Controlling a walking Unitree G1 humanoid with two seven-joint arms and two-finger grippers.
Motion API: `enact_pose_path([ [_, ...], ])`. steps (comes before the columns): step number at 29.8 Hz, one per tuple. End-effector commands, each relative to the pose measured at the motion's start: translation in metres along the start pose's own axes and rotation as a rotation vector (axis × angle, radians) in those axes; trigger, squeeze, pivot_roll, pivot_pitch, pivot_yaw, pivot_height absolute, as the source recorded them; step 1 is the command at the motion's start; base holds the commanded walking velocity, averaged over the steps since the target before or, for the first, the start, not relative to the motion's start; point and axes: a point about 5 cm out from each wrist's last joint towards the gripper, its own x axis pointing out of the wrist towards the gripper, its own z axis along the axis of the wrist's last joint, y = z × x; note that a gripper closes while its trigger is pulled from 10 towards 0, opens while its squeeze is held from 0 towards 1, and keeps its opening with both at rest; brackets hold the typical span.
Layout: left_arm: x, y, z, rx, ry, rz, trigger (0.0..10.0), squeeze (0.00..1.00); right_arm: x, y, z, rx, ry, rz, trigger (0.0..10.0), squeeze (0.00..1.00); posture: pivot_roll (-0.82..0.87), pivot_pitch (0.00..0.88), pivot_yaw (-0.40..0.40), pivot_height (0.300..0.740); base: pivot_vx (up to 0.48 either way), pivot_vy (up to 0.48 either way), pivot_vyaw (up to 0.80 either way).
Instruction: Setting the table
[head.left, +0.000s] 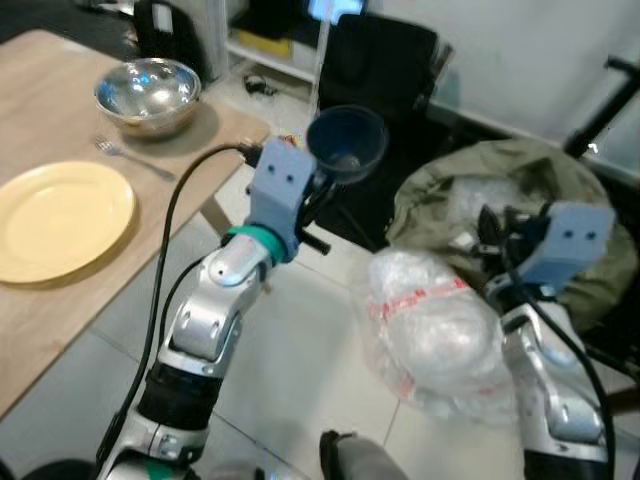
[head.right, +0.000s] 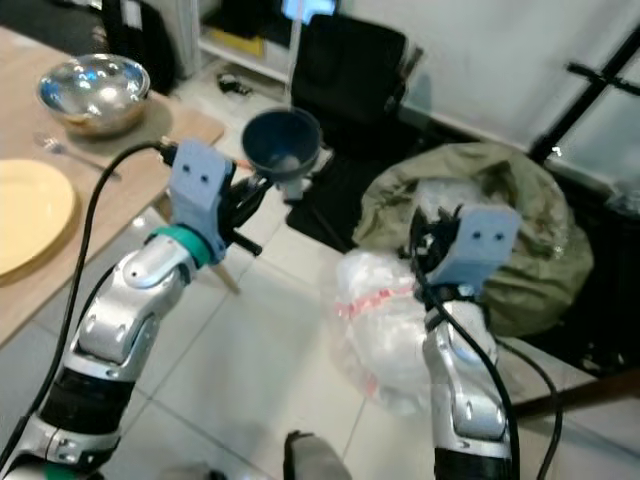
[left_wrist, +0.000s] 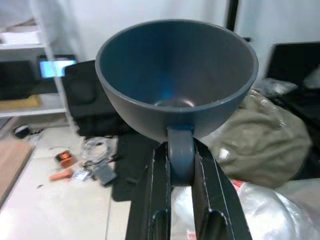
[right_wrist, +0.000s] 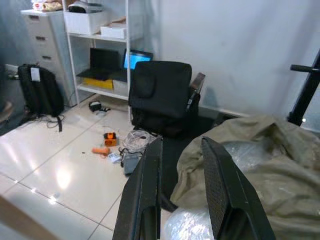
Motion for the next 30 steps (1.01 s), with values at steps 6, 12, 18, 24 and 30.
enact_pose_path([
  [6,0.0,-0.0021,-0.0011,0.0,-0.001,-0.007,10.0,0.0,-0.0028,-0.0038,-0.004,-0.011,0.02,-0.015,10.0,0.0,0.03,0.029,0.02,0.74,0.0,0.0,-0.8],
  [12,0.0007,-0.0033,-0.001,0.0,-0.002,-0.014,10.0,0.0,-0.003,-0.0041,-0.004,-0.013,0.021,-0.016,10.0,0.0,0.03,0.027,0.021,0.74,0.0,0.0,-0.8],
  [18,0.0013,-0.0036,-0.0011,0.0,-0.004,-0.017,10.0,0.0,-0.0027,-0.0042,-0.004,-0.015,0.021,-0.016,10.0,0.0,0.03,0.025,0.022,0.74,0.0,0.0,-0.8],
  [24,0.0018,-0.0039,-0.0012,0.001,-0.005,-0.019,10.0,0.0,-0.0024,-0.0045,-0.004,-0.017,0.021,-0.015,10.0,0.0,0.03,0.02,0.022,0.74,0.0,0.0,-0.8],
  [30,0.002,-0.0047,-0.0013,0.001,-0.007,-0.023,10.0,0.0,-0.0023,-0.0047,-0.004,-0.02,0.021,-0.014,10.0,0.0,0.03,0.016,0.023,0.74,0.0,0.0,-0.8],
])
